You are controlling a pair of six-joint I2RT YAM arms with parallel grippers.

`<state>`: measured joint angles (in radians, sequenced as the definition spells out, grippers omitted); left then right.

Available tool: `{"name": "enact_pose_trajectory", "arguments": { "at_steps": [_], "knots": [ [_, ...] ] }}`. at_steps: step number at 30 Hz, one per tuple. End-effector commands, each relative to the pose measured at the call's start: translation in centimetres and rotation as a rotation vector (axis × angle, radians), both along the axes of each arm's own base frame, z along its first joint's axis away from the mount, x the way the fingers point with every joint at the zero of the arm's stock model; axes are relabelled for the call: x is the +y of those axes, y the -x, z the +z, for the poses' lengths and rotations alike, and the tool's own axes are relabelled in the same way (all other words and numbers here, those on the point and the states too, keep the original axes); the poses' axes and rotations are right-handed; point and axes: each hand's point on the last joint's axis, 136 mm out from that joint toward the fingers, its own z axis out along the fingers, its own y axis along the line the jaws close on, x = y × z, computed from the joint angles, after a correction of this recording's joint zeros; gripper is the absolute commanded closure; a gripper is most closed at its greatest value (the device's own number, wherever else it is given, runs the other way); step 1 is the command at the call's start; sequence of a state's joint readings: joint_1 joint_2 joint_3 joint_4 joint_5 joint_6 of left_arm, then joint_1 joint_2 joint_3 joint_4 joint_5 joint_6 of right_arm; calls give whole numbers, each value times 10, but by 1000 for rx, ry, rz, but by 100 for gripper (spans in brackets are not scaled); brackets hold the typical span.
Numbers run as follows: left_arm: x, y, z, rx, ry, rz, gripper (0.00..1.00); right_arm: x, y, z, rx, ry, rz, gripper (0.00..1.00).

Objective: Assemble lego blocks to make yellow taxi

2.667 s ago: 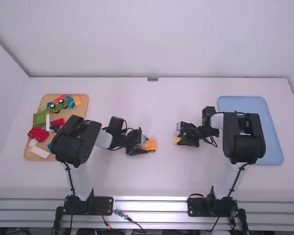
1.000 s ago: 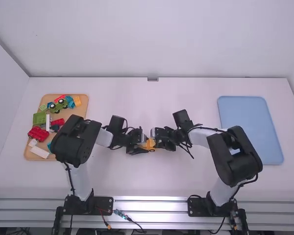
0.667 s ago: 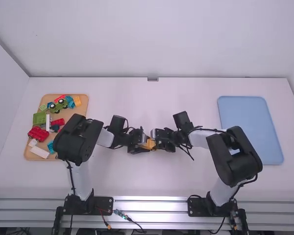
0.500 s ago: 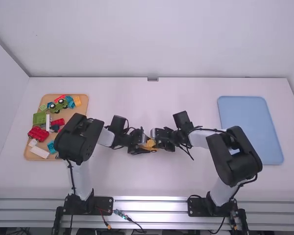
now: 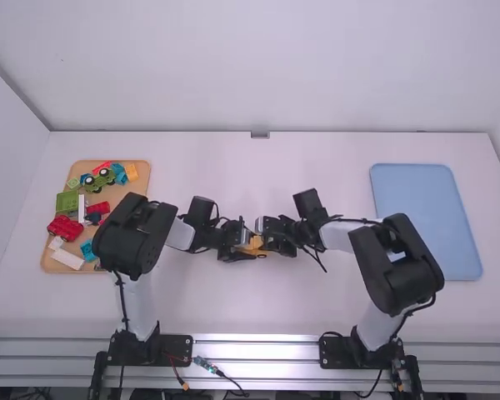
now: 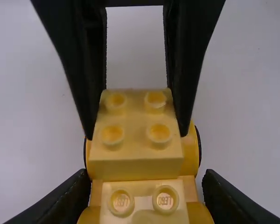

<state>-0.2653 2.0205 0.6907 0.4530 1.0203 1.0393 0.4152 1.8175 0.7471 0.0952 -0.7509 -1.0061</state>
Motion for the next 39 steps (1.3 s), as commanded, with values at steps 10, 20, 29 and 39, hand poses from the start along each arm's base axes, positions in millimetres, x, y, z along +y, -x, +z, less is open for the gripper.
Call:
{"name": "enact_pose_trajectory", "arguments": {
  "at_steps": [10, 20, 29, 39],
  "knots": [
    [-1, 6, -6, 53, -6, -14, 56, -2, 7, -14, 58, 62, -40, 100],
    [0, 8, -7, 29, -1, -15, 56, -5, 15, -17, 81, 73, -21, 100],
    [-1, 7, -6, 48, -7, -16, 57, -6, 16, -18, 87, 82, -20, 84],
    [0, 9, -8, 34, -4, -16, 57, -4, 9, -12, 62, 62, -31, 34]
  ]
}}
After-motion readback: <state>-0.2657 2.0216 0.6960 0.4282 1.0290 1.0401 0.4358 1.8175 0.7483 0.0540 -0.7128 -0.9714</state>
